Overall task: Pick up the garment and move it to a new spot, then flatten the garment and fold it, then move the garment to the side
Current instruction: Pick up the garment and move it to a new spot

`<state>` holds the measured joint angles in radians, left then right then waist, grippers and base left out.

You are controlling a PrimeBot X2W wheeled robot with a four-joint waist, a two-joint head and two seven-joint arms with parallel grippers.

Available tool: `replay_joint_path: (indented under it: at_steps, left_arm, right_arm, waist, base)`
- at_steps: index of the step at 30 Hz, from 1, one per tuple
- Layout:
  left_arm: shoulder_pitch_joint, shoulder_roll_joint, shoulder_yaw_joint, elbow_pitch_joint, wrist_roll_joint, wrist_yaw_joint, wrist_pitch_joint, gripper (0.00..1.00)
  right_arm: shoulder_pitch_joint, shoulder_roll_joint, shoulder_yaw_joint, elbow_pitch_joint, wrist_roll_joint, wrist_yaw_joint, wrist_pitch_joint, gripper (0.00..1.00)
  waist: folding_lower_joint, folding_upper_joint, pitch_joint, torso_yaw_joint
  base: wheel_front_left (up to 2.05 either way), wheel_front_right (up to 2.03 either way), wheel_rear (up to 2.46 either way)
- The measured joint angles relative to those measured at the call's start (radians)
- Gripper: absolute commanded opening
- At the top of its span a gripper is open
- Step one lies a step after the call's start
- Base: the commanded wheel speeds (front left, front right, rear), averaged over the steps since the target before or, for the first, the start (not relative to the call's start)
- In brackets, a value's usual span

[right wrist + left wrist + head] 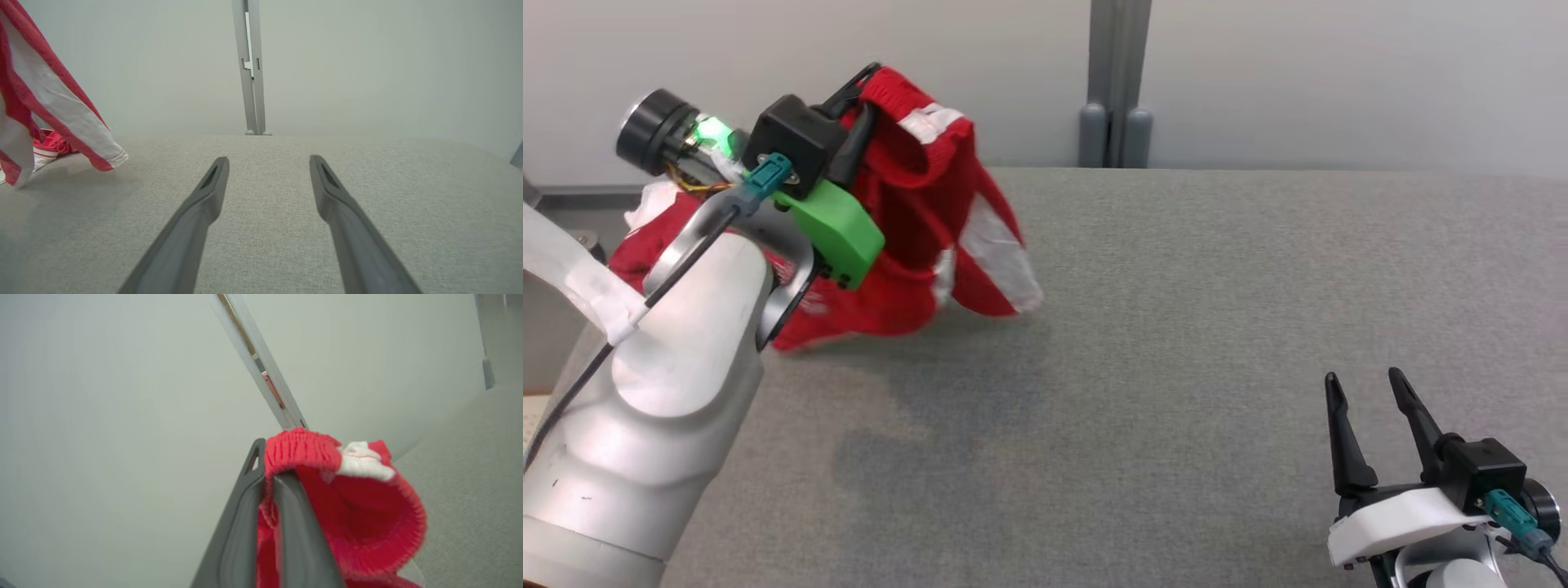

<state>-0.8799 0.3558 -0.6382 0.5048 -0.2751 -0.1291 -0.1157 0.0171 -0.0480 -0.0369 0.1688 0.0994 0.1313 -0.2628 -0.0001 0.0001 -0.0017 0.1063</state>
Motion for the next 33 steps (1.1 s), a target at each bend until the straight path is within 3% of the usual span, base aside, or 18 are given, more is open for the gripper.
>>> replay_joint_path:
  at_steps: [6, 13, 16, 23, 33]
  left_arm:
    - [-0.002, -0.057, -0.018, -0.164, -0.123, 0.000, 0.044, 0.00]
    - [0.109, -0.165, 0.020, -0.200, -0.302, 0.021, 0.068, 0.00]
    - [0.213, -0.190, 0.026, -0.138, -0.348, 0.046, 0.047, 0.00]
    - [0.401, -0.183, 0.039, 0.104, -0.363, 0.096, -0.058, 0.00]
    - [0.425, -0.193, 0.052, 0.295, -0.353, 0.110, -0.131, 0.00]
  right_arm:
    - [0.006, 0.000, -0.063, 0.002, -0.007, 0.000, 0.000, 1.00]
    - [0.006, -0.001, -0.138, 0.000, -0.026, 0.000, 0.000, 1.00]
    - [0.006, -0.001, -0.152, 0.000, -0.027, 0.000, 0.000, 1.00]
    - [-0.007, -0.001, -0.152, -0.009, -0.013, 0.000, 0.000, 1.00]
    - [-0.035, -0.001, -0.130, -0.006, -0.006, 0.000, 0.000, 1.00]
  waist:
    - [0.0000, 0.0000, -0.021, -0.093]
    - [0.0000, 0.0000, -0.023, -0.203]
    - [0.0000, 0.0000, -0.016, -0.241]
    - [0.0000, 0.0000, 0.037, -0.286]
    - [0.0000, 0.0000, 0.095, -0.260]
  base:
    - [0.00, 0.00, 0.00]
    - [0.00, 0.00, 0.00]
    - [0.00, 0.00, 0.00]
    - [0.00, 0.00, 0.00]
    - [0.00, 0.00, 0.00]
